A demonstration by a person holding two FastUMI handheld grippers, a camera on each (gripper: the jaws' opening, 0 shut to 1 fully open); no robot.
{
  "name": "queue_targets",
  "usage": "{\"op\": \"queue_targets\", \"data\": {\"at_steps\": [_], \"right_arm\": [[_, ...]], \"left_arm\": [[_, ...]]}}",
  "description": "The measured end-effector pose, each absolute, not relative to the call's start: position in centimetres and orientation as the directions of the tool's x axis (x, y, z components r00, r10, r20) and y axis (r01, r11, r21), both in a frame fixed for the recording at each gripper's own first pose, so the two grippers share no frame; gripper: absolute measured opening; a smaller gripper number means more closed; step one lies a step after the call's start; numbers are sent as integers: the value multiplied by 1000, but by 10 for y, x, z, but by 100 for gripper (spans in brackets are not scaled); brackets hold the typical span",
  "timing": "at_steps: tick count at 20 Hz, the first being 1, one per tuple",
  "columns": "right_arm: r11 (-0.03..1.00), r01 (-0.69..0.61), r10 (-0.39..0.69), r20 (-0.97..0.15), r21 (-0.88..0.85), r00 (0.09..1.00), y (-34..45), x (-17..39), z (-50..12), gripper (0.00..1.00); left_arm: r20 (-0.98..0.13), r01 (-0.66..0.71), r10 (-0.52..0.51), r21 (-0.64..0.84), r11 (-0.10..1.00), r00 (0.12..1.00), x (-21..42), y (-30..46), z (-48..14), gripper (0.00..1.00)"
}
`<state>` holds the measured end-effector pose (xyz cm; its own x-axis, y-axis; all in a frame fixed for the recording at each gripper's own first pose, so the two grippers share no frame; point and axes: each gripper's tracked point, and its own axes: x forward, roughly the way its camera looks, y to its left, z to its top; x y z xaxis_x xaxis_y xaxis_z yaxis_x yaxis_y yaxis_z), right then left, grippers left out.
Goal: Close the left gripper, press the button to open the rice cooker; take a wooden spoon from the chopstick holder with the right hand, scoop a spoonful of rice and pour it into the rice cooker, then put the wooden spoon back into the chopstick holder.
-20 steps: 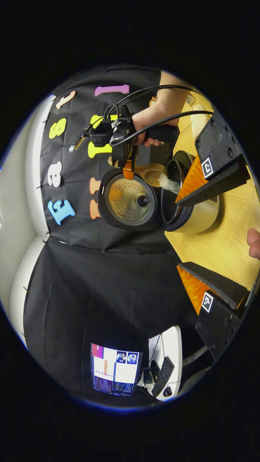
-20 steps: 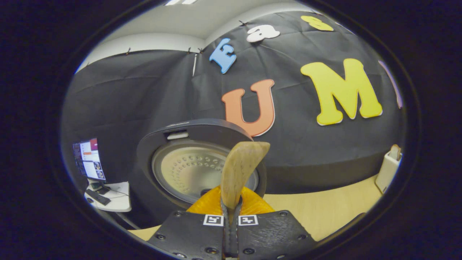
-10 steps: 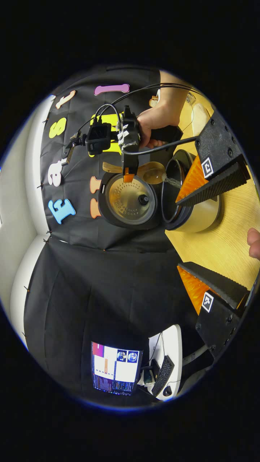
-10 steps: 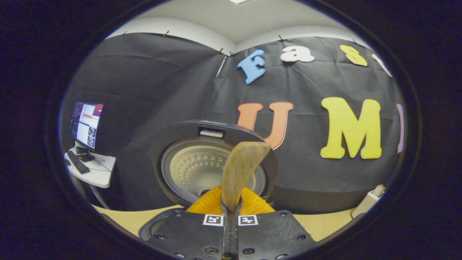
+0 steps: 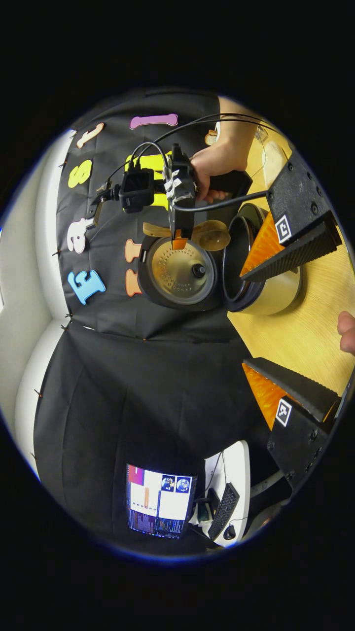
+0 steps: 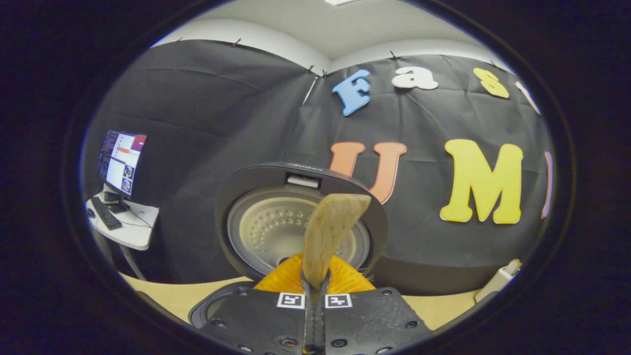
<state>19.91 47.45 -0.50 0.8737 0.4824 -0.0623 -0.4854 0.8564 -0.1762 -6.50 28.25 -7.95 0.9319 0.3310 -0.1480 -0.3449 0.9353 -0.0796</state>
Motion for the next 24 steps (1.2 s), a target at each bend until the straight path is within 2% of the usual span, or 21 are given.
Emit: {"op": "queue_targets", "data": {"at_steps": [8, 12, 17, 20, 24], "right_arm": [[822, -541, 554, -25, 178, 832, 437, 187, 19, 0], [784, -513, 552, -15, 350, 834, 396, 190, 33, 0], [800, -391, 445, -13, 455, 896, 293, 205, 38, 0], [815, -322, 373, -13, 481, 928, 220, 204, 44, 0], [857, -184, 219, -17, 482, 976, 104, 200, 45, 0]], "left_arm": [[-145, -340, 329, -55, 939, 933, -62, 266, -68, 98], [-137, -304, 296, -35, 952, 945, -53, 242, -58, 98], [-125, -234, 228, -34, 972, 966, -40, 195, -47, 100], [-127, -176, 169, -46, 983, 977, -27, 158, -45, 98], [-109, -84, 76, -74, 994, 991, -6, 107, -43, 98]]}}
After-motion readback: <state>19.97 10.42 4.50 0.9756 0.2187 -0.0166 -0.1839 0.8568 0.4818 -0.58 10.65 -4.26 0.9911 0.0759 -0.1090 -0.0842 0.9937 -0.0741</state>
